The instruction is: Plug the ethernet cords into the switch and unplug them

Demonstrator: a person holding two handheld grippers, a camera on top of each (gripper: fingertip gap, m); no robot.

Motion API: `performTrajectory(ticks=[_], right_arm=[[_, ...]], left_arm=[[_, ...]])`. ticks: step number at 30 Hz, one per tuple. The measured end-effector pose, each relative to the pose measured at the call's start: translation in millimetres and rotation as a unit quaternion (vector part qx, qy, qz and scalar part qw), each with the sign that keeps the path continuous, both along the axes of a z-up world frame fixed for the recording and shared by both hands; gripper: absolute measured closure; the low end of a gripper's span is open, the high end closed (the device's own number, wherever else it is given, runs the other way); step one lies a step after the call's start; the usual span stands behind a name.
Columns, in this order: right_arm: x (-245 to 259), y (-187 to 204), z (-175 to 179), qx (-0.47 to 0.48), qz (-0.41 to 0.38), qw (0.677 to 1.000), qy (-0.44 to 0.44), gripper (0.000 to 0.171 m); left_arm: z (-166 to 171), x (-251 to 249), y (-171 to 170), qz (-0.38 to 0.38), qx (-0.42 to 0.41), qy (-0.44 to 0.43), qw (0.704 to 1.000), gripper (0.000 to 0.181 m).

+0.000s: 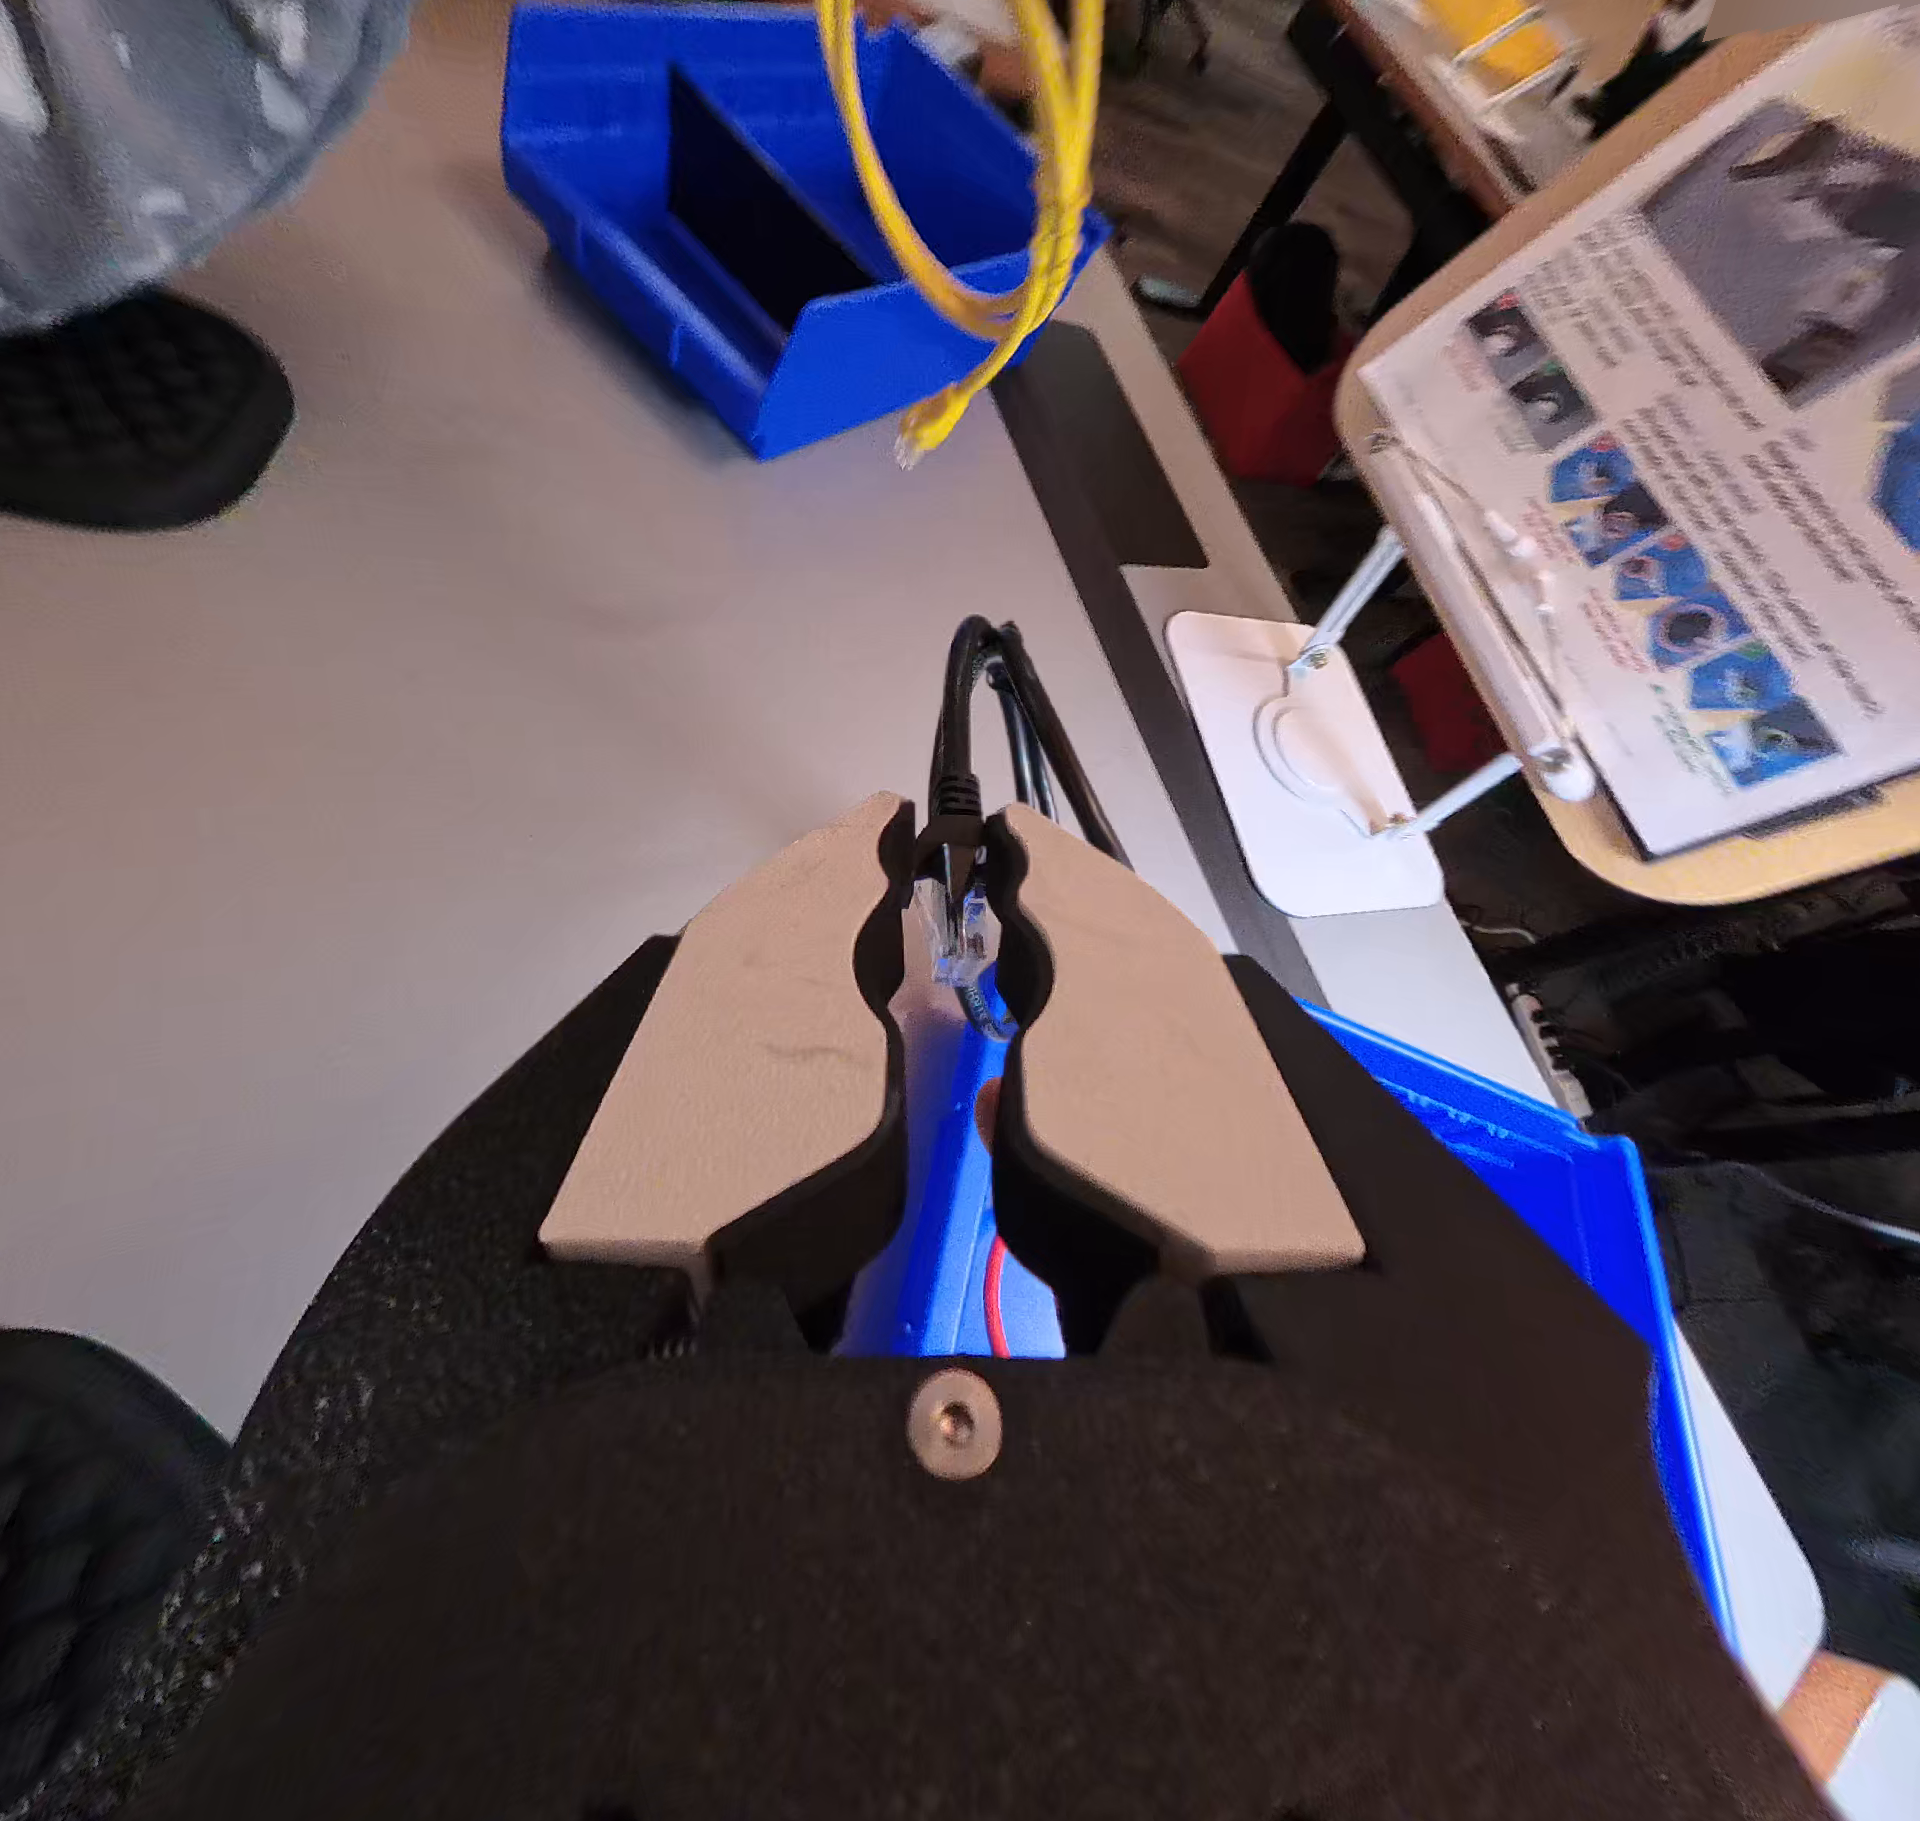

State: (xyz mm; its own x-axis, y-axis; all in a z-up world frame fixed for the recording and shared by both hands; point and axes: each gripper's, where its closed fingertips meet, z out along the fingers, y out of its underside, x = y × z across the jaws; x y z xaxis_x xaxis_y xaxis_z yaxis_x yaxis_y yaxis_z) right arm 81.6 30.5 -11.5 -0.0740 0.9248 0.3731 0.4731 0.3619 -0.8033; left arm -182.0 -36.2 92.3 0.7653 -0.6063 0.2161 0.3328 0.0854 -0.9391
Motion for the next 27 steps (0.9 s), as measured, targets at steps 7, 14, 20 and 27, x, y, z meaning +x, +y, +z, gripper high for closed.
performTrajectory(ticks=[7,14,20,27], right_arm=[[51,34,33,-0.073,-0.05,0.99,0.109,0.159],[72,68,10,-0.179,-0.061,0.971,0.146,0.171],[71,99,-12,-0.155,-0.14,0.971,0.116,0.171],[73,103,-25,-0.051,-0.214,0.976,0.01,0.164]], left_arm=[[-8,15,6,-0.017,-0.011,0.017,1.0,0.152],[-8,20,5,-0.026,-0.009,0.023,0.999,0.152],[-12,25,8,-0.032,-0.014,0.029,0.999,0.152],[-17,31,12,-0.041,-0.024,0.035,0.998,0.152]])
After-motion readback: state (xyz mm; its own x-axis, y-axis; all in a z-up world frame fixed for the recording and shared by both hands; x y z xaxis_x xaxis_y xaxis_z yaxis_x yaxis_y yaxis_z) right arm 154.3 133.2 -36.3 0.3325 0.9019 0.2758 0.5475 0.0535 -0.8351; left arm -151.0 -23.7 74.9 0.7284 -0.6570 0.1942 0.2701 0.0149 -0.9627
